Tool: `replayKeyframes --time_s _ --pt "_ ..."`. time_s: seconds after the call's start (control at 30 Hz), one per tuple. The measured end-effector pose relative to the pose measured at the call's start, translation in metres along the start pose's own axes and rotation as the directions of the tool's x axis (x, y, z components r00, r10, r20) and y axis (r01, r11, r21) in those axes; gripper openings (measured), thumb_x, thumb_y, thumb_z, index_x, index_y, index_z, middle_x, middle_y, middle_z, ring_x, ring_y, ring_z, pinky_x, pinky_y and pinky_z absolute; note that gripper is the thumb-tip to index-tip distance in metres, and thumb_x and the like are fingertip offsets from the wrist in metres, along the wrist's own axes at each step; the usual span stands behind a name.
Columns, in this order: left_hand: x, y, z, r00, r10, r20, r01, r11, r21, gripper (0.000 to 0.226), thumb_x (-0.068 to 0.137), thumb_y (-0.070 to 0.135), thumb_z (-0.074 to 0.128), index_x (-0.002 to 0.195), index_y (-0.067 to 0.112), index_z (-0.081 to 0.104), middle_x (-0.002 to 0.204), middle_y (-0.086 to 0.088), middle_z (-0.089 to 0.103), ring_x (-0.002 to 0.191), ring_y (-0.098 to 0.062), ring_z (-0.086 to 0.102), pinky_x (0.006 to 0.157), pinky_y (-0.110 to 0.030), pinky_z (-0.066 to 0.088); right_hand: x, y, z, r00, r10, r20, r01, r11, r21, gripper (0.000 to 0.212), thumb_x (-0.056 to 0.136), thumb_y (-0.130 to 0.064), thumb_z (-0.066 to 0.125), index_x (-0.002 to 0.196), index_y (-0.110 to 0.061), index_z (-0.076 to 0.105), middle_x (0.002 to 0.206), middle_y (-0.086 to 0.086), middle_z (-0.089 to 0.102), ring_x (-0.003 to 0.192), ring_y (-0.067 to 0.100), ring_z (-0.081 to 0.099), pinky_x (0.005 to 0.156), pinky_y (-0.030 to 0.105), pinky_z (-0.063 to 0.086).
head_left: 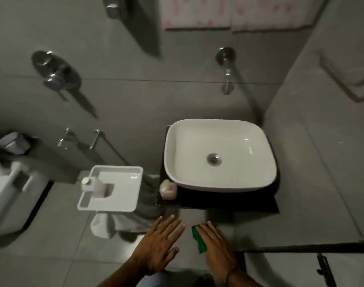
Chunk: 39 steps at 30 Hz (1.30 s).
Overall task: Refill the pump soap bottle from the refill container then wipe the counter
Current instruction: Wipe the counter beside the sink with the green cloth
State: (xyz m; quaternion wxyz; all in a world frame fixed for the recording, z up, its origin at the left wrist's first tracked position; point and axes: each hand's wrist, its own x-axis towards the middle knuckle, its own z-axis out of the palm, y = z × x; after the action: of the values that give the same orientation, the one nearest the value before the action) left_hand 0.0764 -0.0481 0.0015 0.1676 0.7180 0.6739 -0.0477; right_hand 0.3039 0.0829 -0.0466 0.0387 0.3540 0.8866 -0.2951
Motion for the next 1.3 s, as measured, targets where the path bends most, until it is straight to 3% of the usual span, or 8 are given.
replayKeyframes --time_s 0.23,0.4,0.47,0.6,0.73,0.8,0.9,1.3 --pt "-0.099 -0.076 0.026 0.934 -0.298 0.196 0.297 0.954 0.032 0.062 0.093 0.057 0.050 0.144 0.027 0.068 0.148 0.001 0.068 0.136 -0.023 0.067 0.121 -0.044 0.008 0.062 -0.116 0.070 0.952 -0.250 0.175 0.251 0.968 0.016 0.082 0.082 -0.013 0.036 0.161 -0.032 0.023 0.169 -0.012 0.018 0.159 0.012 0.008 0.110 0.009 -0.029" --pt "-0.126 -0.146 0.030 0.867 -0.428 0.255 0.458 0.886 -0.068 0.058 0.090 0.051 0.051 0.136 0.025 0.074 0.141 -0.001 0.074 0.131 -0.024 0.070 0.107 -0.050 0.057 0.127 -0.209 0.105 0.935 -0.314 0.167 0.314 0.949 0.025 0.070 0.094 -0.007 0.040 0.160 -0.029 0.028 0.167 -0.011 0.026 0.158 0.014 0.011 0.120 0.017 -0.015" --pt "-0.128 -0.180 0.029 0.842 -0.464 0.276 0.500 0.863 -0.075 0.058 0.095 0.050 0.057 0.147 0.025 0.065 0.154 -0.002 0.063 0.143 -0.026 0.060 0.114 -0.054 0.050 0.162 -0.239 0.112 0.939 -0.304 0.160 0.306 0.952 0.013 0.070 0.096 -0.005 0.044 0.160 -0.029 0.028 0.167 -0.010 0.026 0.158 0.014 0.011 0.123 0.022 -0.008" --pt "-0.116 -0.254 0.041 0.814 -0.462 0.351 0.538 0.828 -0.159 0.071 0.110 0.056 0.022 0.172 0.025 0.004 0.179 -0.003 -0.007 0.167 -0.029 -0.005 0.132 -0.056 -0.008 0.241 -0.278 0.127 0.964 -0.219 0.151 0.228 0.972 -0.048 0.077 0.093 -0.004 0.058 0.159 -0.030 0.028 0.167 -0.007 0.028 0.158 0.017 0.013 0.129 0.035 0.002" --pt "-0.090 -0.308 0.058 0.879 -0.413 0.239 0.451 0.883 -0.131 0.069 0.100 0.061 0.034 0.158 0.027 0.052 0.163 -0.005 0.052 0.151 -0.030 0.049 0.124 -0.059 0.037 0.316 -0.287 0.149 0.978 -0.117 0.171 0.141 0.981 -0.136 0.080 0.088 -0.010 0.071 0.157 -0.028 0.035 0.165 -0.004 0.034 0.157 0.023 0.020 0.129 0.043 0.012" --pt "-0.076 -0.320 0.070 0.905 -0.378 0.194 0.403 0.909 -0.109 0.065 0.092 0.066 0.055 0.142 0.028 0.069 0.146 -0.003 0.069 0.134 -0.027 0.067 0.123 -0.054 0.032 0.343 -0.285 0.162 0.984 -0.093 0.153 0.119 0.979 -0.168 0.074 0.086 -0.008 0.073 0.152 -0.022 0.044 0.160 0.002 0.043 0.154 0.029 0.029 0.128 0.047 0.020" --pt "-0.062 -0.336 0.091 0.914 -0.348 0.207 0.384 0.908 -0.168 0.068 0.087 0.070 0.062 0.142 0.030 0.069 0.147 -0.004 0.068 0.133 -0.029 0.067 0.120 -0.050 0.003 0.377 -0.275 0.188 0.990 -0.051 0.130 0.076 0.978 -0.196 0.069 0.088 -0.001 0.069 0.151 -0.018 0.046 0.158 0.006 0.045 0.152 0.034 0.032 0.125 0.046 0.025" --pt "-0.053 -0.340 0.141 0.909 -0.332 0.251 0.388 0.895 -0.221 0.093 0.072 0.069 0.080 0.151 0.025 0.060 0.161 -0.013 0.053 0.145 -0.039 0.054 0.121 -0.057 0.003 0.415 -0.254 0.251 0.958 0.091 0.271 0.027 0.915 -0.403 0.100 0.089 -0.018 0.071 0.164 -0.018 0.005 0.172 0.012 0.000 0.157 0.043 -0.003 0.126 0.061 0.011"
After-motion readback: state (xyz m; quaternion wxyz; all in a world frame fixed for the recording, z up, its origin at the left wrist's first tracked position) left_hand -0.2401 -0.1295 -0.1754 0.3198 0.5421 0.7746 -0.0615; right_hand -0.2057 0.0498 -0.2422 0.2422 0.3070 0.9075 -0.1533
